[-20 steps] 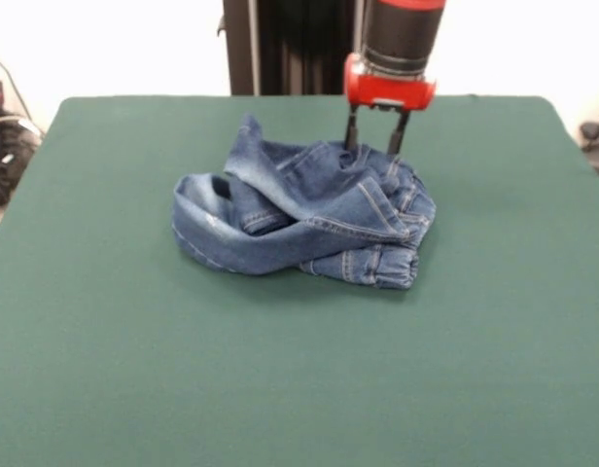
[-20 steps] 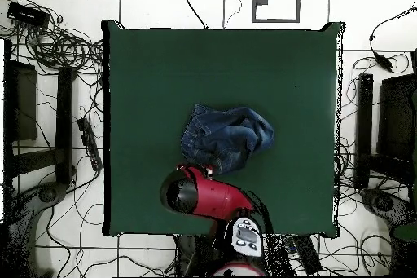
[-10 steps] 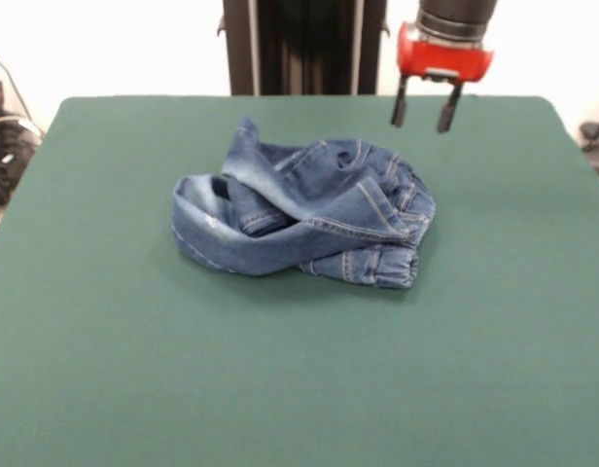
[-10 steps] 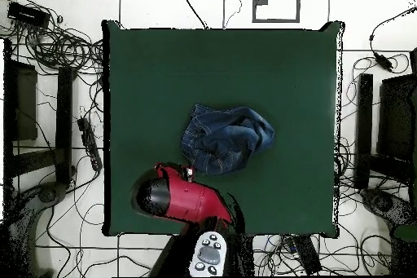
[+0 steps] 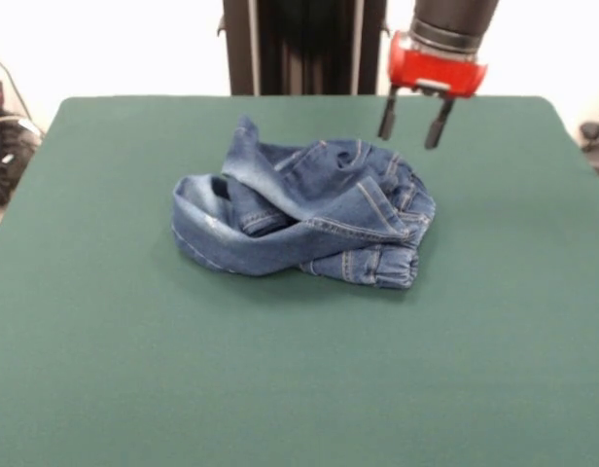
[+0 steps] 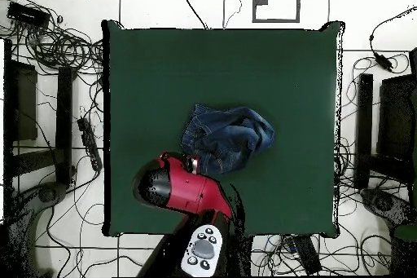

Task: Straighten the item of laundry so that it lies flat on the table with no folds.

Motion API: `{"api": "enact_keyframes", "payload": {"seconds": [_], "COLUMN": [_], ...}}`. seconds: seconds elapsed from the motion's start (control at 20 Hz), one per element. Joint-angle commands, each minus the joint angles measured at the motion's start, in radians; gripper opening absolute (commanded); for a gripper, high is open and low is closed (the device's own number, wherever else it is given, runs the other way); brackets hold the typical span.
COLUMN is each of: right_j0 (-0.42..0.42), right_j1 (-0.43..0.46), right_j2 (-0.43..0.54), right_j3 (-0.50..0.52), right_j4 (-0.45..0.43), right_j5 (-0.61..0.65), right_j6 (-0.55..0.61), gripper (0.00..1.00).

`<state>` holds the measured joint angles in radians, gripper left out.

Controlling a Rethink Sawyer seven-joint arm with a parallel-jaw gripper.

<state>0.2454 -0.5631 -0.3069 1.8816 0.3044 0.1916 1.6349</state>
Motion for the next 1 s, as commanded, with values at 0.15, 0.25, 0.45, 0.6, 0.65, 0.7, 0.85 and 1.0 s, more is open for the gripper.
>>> {"api": "enact_keyframes", "payload": {"seconds": [0.15,0.25,0.45,0.6,0.65,0.7,0.85,1.0], "right_j0": [0.069,0.109,0.132,0.098,0.082,0.07,-0.034,-0.073], "right_j1": [0.13,0.164,0.185,0.168,0.165,0.162,0.123,0.112], "right_j2": [-0.135,-0.191,-0.208,-0.145,-0.121,-0.101,0.055,0.117], "right_j3": [-0.216,-0.241,-0.268,-0.27,-0.28,-0.28,-0.247,-0.22], "right_j4": [0.005,0.001,0.01,0.007,0.008,0.011,0.021,0.015], "right_j5": [0.001,-0.036,-0.055,-0.043,-0.024,-0.011,0.06,0.058], "right_j6": [0.182,0.184,0.195,0.182,0.174,0.172,0.136,0.131], "gripper": [1.0,1.0,1.0,1.0,1.0,1.0,1.0,1.0]}}
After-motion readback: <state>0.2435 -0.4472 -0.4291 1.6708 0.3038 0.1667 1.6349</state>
